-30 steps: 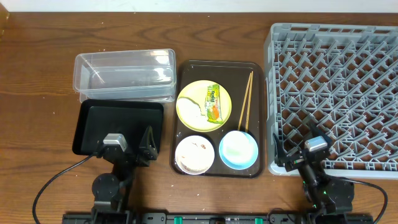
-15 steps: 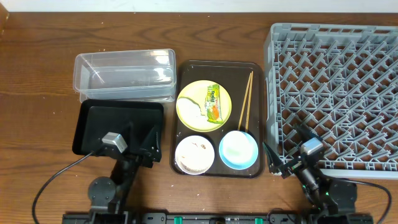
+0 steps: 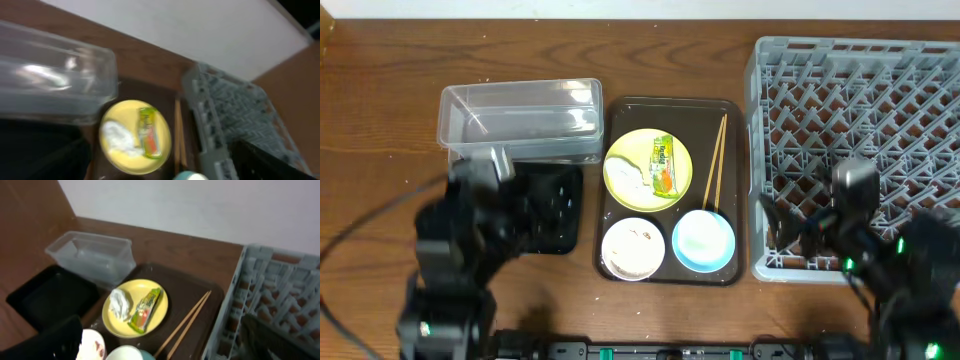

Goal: Sort waste into correct bins and load items into the dishwasher rack
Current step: 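Reach left gripper to white cup on yellow plate and grasp it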

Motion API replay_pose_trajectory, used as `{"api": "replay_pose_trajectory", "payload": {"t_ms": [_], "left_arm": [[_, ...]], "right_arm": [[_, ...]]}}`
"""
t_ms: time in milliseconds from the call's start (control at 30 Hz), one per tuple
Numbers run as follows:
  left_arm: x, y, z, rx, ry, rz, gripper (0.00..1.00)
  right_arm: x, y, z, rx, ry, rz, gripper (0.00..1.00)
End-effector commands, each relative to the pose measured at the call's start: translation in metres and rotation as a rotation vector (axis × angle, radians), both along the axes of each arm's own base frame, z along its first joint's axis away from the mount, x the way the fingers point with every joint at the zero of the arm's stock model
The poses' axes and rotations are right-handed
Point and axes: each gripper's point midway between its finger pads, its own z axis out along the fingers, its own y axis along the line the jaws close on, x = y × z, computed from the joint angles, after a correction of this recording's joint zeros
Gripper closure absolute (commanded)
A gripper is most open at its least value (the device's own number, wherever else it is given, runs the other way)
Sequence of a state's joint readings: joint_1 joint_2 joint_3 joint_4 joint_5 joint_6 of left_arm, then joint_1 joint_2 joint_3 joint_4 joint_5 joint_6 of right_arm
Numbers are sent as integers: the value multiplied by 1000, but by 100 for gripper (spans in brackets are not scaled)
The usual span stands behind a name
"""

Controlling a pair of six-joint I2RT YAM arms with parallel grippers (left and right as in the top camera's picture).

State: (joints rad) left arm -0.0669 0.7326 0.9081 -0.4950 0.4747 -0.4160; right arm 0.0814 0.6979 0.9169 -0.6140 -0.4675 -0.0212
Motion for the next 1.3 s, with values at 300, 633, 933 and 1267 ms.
{"api": "replay_pose_trajectory", "payload": {"t_ms": [300,633,933,1267], "left_arm": [[-1,-62,-3,-178,236,-314,8],[-38,-119,-121,327,517,-379,11],[-38,-184,-192,524,528,-491,24],[-32,-194,-230,563,582,-495,69]], "right_arm": [[45,-10,-11,57,310,-119,1],[58,-59,-53,163,543,-423,1],[57,-55,-52,176,551,-401,1],[53,-55,-56,172,571,-403,1]]}}
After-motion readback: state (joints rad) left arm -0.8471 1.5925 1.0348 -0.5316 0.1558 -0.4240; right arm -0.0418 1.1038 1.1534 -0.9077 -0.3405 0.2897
